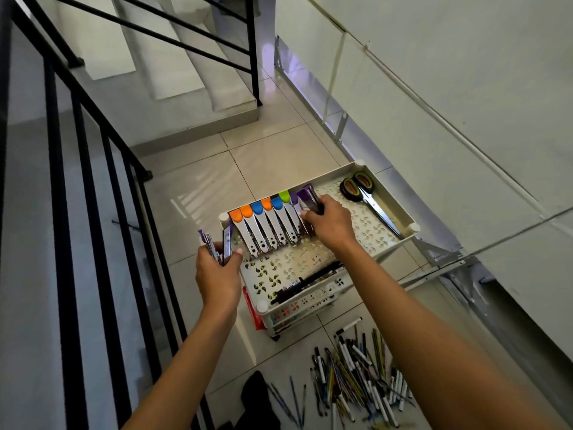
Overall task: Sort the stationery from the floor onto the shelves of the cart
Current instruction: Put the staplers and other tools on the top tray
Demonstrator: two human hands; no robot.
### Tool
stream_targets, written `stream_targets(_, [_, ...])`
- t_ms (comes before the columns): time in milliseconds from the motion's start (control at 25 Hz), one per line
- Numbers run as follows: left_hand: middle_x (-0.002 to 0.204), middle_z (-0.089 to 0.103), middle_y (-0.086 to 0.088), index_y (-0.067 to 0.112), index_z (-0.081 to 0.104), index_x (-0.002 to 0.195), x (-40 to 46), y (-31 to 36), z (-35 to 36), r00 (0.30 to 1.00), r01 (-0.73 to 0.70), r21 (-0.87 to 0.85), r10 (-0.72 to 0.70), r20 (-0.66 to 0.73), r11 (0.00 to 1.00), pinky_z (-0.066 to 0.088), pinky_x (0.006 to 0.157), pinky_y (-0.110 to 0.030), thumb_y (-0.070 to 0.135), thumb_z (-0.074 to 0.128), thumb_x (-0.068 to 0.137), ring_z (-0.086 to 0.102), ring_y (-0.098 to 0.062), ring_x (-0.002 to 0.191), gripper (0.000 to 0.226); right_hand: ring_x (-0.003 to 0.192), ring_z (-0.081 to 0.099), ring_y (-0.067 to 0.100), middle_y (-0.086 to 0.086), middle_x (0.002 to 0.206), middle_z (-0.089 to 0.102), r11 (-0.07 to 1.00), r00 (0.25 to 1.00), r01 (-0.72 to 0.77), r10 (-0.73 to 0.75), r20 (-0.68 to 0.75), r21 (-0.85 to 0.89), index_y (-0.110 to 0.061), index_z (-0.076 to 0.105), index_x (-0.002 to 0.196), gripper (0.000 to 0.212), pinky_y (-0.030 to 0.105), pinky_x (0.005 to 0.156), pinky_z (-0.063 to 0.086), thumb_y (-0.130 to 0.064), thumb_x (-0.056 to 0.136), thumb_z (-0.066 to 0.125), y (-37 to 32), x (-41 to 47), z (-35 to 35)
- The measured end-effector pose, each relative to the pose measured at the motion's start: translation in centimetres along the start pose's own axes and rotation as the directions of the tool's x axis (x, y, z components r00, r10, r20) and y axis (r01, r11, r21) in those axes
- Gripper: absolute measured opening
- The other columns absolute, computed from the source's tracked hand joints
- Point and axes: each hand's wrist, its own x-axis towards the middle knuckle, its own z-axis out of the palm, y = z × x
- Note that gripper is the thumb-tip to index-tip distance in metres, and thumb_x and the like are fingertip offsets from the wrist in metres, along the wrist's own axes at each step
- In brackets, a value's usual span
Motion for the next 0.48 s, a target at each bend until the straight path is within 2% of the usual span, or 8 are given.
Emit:
stream_targets(80, [0.101, 0.059, -0.010, 0.013, 0.051, 0.103, 0.1, -0.2, 0.0, 1.000, -0.004, 0.002, 0.004, 0.008, 1.000, 0.041, 0.066, -0.027, 0.016, 0.064, 0.089, 0.055, -0.019, 0.082, 0.019, 0.085, 0.061, 0.021, 0.008, 0.105, 0.060, 1.000, 1.000, -0.009, 0.009, -0.010, 0.010, -0.014, 0.060, 0.101, 0.013, 0.032, 0.071, 0.053, -0.024, 0.093, 0.058, 0.2, 0.2, -0.3])
stream_targets(120, [0.102, 0.059, -0.010, 0.013, 0.051, 0.103, 0.1, -0.2, 0.0, 1.000, -0.006, 0.000, 0.006, 0.014, 1.000, 0.041, 0.063, -0.026, 0.016, 0.064, 0.089, 0.054, -0.017, 0.081, 0.019, 0.084, 0.061, 0.021, 0.010, 0.109, 0.058, 1.000, 1.000, -0.007, 0.007, -0.022, 0.002, -0.015, 0.061, 0.097, 0.011, 0.035, 0.075, 0.055, -0.025, 0.093, 0.057, 0.3, 0.3, -0.5])
stream_targets(200, [0.105, 0.058, -0.011, 0.014, 0.050, 0.104, 0.1, -0.2, 0.0, 0.999, -0.012, -0.008, 0.012, 0.030, 1.000, 0.041, 0.061, -0.024, 0.016, 0.064, 0.090, 0.054, -0.014, 0.080, 0.020, 0.088, 0.060, 0.021, 0.010, 0.114, 0.056, 0.999, 1.000, 0.010, -0.011, -0.019, -0.048, -0.018, 0.062, 0.104, 0.019, 0.038, 0.086, 0.053, -0.032, 0.092, 0.059, 0.6, 0.4, -0.9])
stream_targets(280, [0.108, 0.058, -0.012, 0.014, 0.050, 0.104, 0.3, -0.3, 0.0, 0.999, -0.012, -0.008, 0.013, 0.037, 1.000, 0.042, 0.061, -0.023, 0.016, 0.063, 0.090, 0.054, -0.014, 0.081, 0.020, 0.092, 0.059, 0.020, 0.008, 0.110, 0.060, 0.992, 1.000, 0.019, -0.021, -0.015, -0.128, -0.015, 0.062, 0.112, 0.033, 0.041, 0.088, 0.051, -0.040, 0.090, 0.061, 0.6, 0.4, -1.2])
stream_targets(400, [0.110, 0.059, -0.013, 0.014, 0.051, 0.106, 0.5, -0.4, 0.0, 0.998, -0.007, -0.019, 0.008, 0.059, 1.000, 0.045, 0.070, -0.028, 0.017, 0.064, 0.090, 0.056, -0.018, 0.086, 0.021, 0.074, 0.053, 0.022, 0.010, 0.081, 0.061, 0.980, 0.998, 0.001, -0.012, -0.054, -0.197, -0.009, 0.059, 0.079, 0.035, 0.042, 0.072, 0.049, -0.042, 0.089, 0.061, 0.5, 0.5, -1.2])
stream_targets(480, [0.111, 0.060, -0.013, 0.012, 0.052, 0.109, 0.6, -0.5, -0.1, 0.998, 0.000, -0.024, 0.002, 0.069, 1.000, 0.046, 0.074, -0.032, 0.018, 0.063, 0.090, 0.058, -0.021, 0.091, 0.023, 0.074, 0.054, 0.024, 0.011, 0.078, 0.060, 0.975, 0.997, -0.011, -0.008, -0.081, -0.221, -0.010, 0.057, 0.072, 0.036, 0.037, 0.068, 0.046, -0.041, 0.091, 0.060, 0.4, 0.5, -0.8])
